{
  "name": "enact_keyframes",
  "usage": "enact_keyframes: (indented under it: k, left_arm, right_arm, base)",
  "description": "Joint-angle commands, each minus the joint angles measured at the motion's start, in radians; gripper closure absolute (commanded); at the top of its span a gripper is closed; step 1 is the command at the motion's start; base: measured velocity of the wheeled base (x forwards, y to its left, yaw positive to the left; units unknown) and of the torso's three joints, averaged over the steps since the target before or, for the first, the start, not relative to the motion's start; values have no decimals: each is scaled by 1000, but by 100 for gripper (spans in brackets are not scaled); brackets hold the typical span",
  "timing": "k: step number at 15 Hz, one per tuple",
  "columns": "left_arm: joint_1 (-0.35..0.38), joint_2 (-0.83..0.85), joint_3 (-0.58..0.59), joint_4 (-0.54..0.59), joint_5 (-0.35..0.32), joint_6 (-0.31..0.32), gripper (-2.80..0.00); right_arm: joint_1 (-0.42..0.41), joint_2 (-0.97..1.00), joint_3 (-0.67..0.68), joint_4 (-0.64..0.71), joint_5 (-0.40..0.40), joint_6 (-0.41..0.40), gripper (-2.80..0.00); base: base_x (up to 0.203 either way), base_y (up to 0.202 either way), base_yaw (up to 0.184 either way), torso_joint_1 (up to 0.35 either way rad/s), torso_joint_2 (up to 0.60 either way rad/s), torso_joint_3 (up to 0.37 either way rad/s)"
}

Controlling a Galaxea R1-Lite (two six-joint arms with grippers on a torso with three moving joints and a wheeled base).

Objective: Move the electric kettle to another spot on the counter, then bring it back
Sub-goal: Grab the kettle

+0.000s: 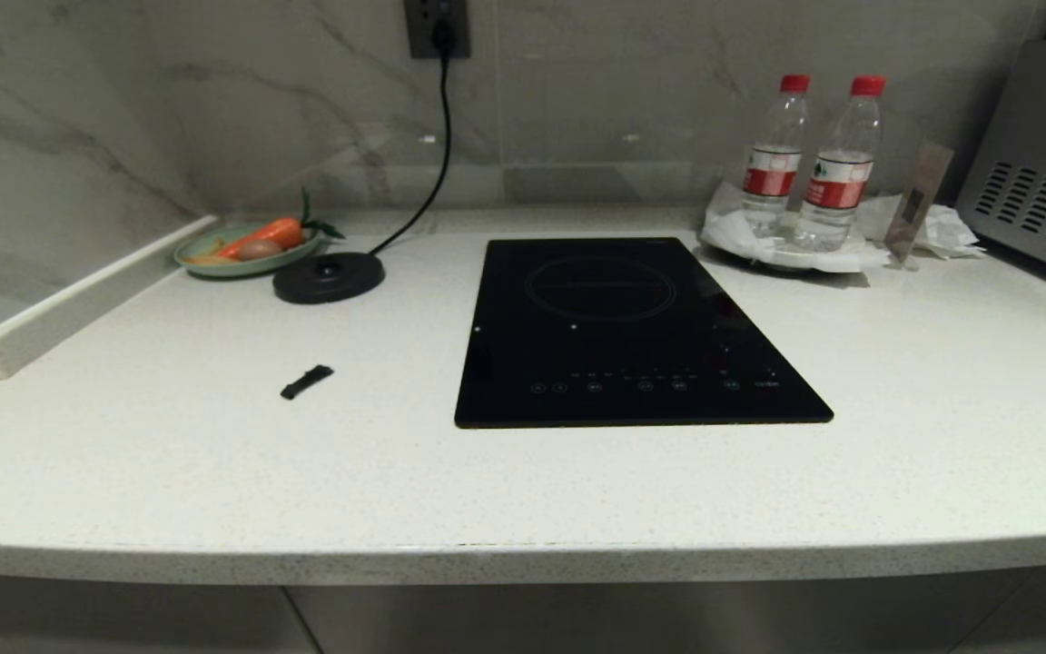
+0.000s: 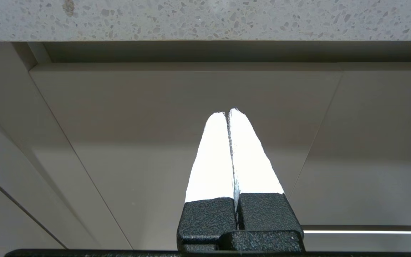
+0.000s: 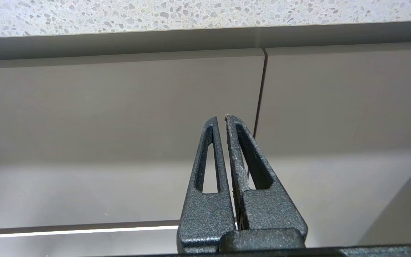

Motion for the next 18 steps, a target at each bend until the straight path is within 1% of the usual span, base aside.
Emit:
enact_keyframes:
  k: [1, 11, 13, 18]
  left_arm:
    - [0, 0, 0, -1, 0, 0, 0]
    - [0, 0, 0, -1, 0, 0, 0]
    - [0, 0, 0, -1, 0, 0, 0]
    - [0, 0, 0, -1, 0, 0, 0]
  right_arm:
    - [0, 0, 0, 0, 0, 0, 0]
    - [0, 0, 0, 0, 0, 0, 0]
    - [0, 0, 0, 0, 0, 0, 0]
    - [0, 0, 0, 0, 0, 0, 0]
  base:
    - [0, 0, 0, 0, 0, 0]
    - [0, 0, 0, 0, 0, 0]
    - [0, 0, 0, 23, -237, -220]
    - [0, 0, 0, 58, -431, -363]
